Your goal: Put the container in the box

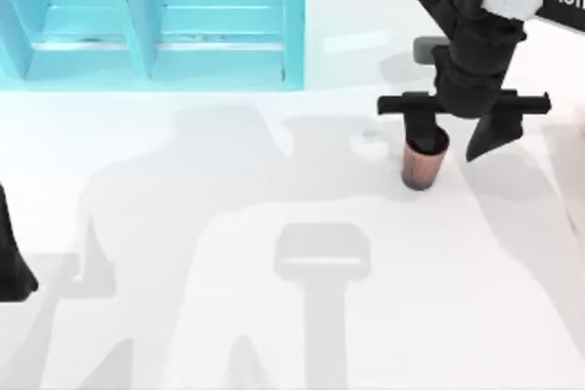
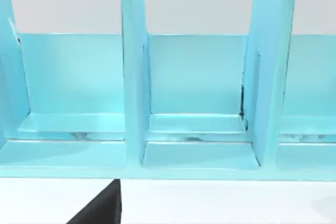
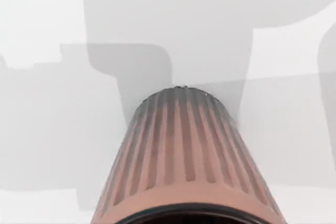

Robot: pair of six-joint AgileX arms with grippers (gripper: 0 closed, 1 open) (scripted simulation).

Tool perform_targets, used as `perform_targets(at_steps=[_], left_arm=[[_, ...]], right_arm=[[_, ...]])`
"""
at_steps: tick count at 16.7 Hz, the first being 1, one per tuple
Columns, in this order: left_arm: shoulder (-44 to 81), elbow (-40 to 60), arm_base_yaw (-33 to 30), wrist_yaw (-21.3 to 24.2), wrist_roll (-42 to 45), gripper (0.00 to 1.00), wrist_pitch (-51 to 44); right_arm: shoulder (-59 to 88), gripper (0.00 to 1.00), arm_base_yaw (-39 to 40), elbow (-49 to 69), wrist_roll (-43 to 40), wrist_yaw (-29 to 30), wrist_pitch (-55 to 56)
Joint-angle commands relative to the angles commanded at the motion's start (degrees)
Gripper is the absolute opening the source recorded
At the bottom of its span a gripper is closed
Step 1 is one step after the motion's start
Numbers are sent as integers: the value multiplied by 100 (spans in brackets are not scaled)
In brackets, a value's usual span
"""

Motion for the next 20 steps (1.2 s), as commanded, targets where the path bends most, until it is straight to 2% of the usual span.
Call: perform_targets(at_steps=[4, 5, 15, 20], left_arm=[[0, 0, 0, 0, 0, 100, 0], [0, 0, 0, 0, 0, 100, 0], [0, 0, 0, 0, 0, 100, 0], [0, 0, 0, 0, 0, 100, 0]], right_arm=[[0, 2, 0, 0, 0, 0, 0], [0, 0, 0, 0, 0, 0, 0], [-35, 0, -1, 4, -41, 12, -30], [-461, 0, -439, -5, -634, 142, -415]])
